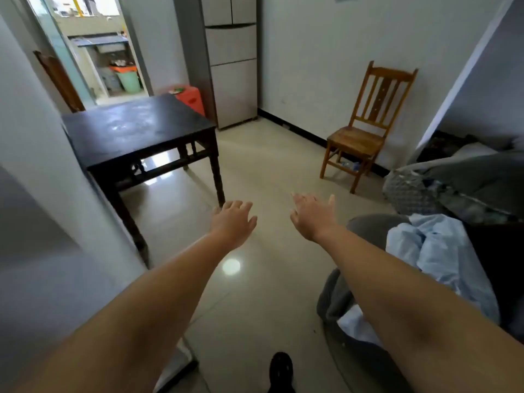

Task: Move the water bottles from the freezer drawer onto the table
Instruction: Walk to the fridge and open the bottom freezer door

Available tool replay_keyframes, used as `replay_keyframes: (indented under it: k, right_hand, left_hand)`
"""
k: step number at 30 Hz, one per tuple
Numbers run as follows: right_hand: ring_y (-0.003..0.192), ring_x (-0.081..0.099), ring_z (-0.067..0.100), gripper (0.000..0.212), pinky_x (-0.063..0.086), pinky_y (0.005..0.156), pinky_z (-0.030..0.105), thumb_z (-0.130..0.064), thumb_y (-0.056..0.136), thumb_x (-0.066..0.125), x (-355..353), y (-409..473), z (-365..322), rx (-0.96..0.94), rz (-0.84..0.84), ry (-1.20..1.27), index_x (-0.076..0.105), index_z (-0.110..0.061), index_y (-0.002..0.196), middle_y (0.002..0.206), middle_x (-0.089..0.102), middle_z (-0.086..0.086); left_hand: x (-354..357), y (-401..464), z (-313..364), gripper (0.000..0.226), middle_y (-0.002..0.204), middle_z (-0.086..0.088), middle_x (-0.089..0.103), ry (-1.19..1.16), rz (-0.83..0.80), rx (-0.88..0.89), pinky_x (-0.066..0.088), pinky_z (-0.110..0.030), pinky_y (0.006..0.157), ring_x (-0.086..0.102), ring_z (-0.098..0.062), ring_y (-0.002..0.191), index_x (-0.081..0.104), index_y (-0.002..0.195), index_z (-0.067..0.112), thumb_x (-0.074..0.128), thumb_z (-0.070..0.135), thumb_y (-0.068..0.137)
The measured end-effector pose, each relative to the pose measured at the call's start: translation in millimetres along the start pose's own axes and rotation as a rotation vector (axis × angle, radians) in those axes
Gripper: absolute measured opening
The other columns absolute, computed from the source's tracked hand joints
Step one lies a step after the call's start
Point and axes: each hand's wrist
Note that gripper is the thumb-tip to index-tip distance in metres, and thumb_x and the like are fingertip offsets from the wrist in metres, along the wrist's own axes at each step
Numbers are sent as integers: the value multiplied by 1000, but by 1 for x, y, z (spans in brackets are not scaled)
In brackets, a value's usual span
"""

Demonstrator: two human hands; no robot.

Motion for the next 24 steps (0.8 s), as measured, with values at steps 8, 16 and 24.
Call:
replay_keyframes:
  k: [8, 16, 24]
  right_hand:
    - [140, 33, 27, 52, 6, 113, 65, -31, 100, 32, -14, 141, 53, 15, -100, -31, 25, -22, 150, 150, 38, 8]
    - [140, 31, 29, 53, 6, 113, 65, -32, 100, 29, -41, 298, 70, -24, -120, -30, 22, -21, 151, 152, 35, 9]
    - [141, 29, 31, 56, 7, 115, 63, -33, 101, 28, -46, 479, 60, -12, -106, -12, 16, -19, 154, 154, 30, 11]
  left_hand:
    - [-8, 153, 0, 51, 144, -6, 44, -41, -58, -70, 31, -45, 111, 40, -27, 134, 33, 144, 20, 32, 43, 99]
    - [-25, 309, -7, 51, 142, -8, 46, -39, -39, -74, 31, -46, 109, 41, -29, 131, 34, 144, 19, 34, 42, 98]
    - [-22, 477, -56, 51, 141, -7, 47, -41, -13, -51, 33, -45, 106, 43, -28, 130, 34, 143, 19, 34, 44, 98]
Point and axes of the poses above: each hand's wrist, its own y-axis towards the middle knuckle, its own x-axis out of the palm, z = x × y
